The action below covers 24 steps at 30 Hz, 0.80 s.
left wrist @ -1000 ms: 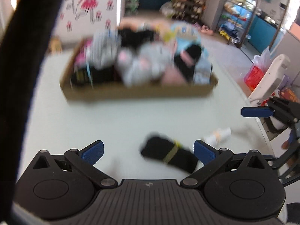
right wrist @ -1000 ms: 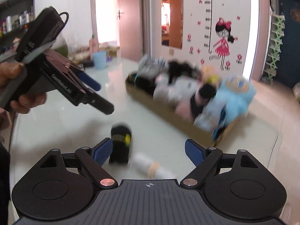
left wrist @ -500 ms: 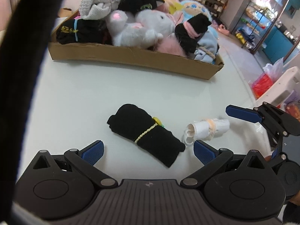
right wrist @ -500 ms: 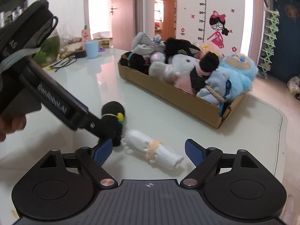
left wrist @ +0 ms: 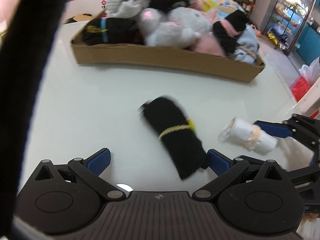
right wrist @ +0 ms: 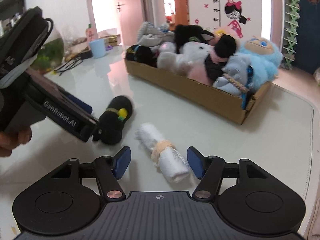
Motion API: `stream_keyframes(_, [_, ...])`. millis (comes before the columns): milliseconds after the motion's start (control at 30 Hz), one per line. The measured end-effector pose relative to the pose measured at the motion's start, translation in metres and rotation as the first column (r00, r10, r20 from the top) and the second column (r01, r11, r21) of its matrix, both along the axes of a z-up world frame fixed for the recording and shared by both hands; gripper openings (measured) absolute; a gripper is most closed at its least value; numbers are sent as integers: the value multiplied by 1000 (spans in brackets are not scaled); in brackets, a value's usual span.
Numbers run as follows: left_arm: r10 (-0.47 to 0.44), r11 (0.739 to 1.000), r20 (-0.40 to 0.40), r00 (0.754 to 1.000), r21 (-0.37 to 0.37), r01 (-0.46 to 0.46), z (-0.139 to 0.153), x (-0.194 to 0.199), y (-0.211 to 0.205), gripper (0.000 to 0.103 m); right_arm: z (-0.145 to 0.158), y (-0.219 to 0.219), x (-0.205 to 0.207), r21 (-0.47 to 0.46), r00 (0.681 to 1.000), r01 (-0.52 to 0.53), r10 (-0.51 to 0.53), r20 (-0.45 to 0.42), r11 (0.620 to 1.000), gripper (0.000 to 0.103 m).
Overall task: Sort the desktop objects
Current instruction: 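Grasp the black yellow-beaded sock with the left tool while the right tool grasps the white tan-banded sock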
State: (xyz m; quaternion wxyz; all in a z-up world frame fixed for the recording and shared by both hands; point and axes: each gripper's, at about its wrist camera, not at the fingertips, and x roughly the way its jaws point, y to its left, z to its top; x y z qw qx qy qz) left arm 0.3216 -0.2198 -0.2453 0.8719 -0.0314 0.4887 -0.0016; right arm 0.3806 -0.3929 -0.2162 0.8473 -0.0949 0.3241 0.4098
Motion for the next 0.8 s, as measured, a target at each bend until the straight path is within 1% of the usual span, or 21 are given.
stream_keyframes(67, [-1,1000,0,1000,23,1,0,-5,8,100,0,4,-8,-16,1000,-9,9,10,1000,65])
stream_keyframes(200, [2,1000,18,1000,-22,-2,3,-7,26,101,0,9,-16,-41,999,0,2,40,999,66])
stream_keyframes(267, [-1,1000,20,1000,-25,1,3,-5,28,102,1,10,-15,-34,999,9,-8,35,999,66])
stream_keyframes(333, [-12,1000,22,1000,-10,12,2,0,24,102,1,11,-13,-27,999,21,-20,27,999,66])
stream_keyframes(467, [-51,997,33,998,52,49,1,5,14,102,0,12,-14,-31,999,40,-39,27,999,65])
stream_keyframes(567, [-74,995,59,996,65,70,-1,7,6,103,0,11,-16,-39,997,64,-62,37,997,56])
stream_keyframes(600, [-74,996,67,995,63,70,-1,6,5,102,0,11,-16,-42,996,75,-74,41,996,46])
stream_keyframes(633, [-75,996,77,994,59,70,-1,4,4,98,0,11,-16,-47,995,90,-88,48,995,32])
stream_keyframes(667, [-81,995,90,993,58,76,0,1,4,86,1,10,-16,-46,995,94,-92,45,995,32])
stream_keyframes(700, [-93,994,108,990,59,87,3,-3,4,78,1,9,-17,-44,995,95,-93,45,995,32])
stream_keyframes(733, [-109,993,121,987,58,102,5,-8,5,56,0,9,-18,-46,994,99,-96,52,994,32])
stream_keyframes(767, [-120,992,124,985,56,113,8,-11,3,31,0,9,-19,-47,994,100,-98,55,994,32])
stream_keyframes(800, [-132,991,118,984,48,127,11,-15,4,32,0,8,-20,-43,994,104,-101,51,994,31])
